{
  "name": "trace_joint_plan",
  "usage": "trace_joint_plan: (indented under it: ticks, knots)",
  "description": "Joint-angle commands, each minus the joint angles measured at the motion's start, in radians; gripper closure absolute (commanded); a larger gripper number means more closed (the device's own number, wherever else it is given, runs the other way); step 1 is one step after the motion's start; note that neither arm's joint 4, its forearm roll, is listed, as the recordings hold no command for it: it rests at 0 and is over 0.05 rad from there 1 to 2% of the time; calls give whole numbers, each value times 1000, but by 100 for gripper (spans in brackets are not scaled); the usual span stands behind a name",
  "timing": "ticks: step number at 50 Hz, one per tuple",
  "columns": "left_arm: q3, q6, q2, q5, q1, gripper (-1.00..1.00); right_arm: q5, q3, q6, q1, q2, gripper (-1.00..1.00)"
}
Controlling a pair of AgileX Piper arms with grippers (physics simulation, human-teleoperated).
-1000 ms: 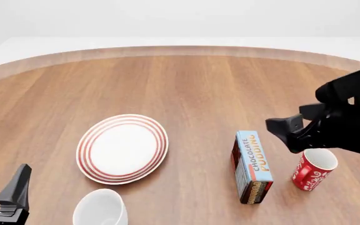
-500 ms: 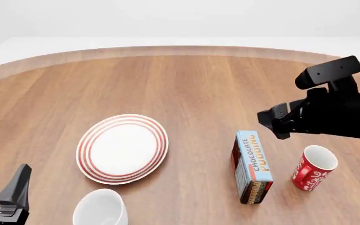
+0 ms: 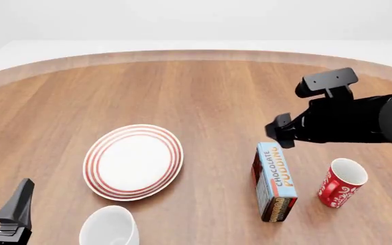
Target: Pick up the white mug and put it on the plate, and put the chocolate pudding to the right of the plate.
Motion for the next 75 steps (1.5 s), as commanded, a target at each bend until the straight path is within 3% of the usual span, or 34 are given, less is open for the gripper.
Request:
trace_joint_plan:
  ticks: [1,13,26,49,75]
  knots:
    - [0,0,0,0,0,-100,-25,13,49,3,55,-100]
    - [0,0,0,0,0,-100,-34,36,77,-15,74,-100]
    - [0,0,0,0,0,-100,-50,66,59,-43,82,-100]
    - [0,0,0,0,0,-100,-107,113,121,-17,131,-100]
    - [0,0,0,0,0,-100,-162,177,151,-3,186,-100]
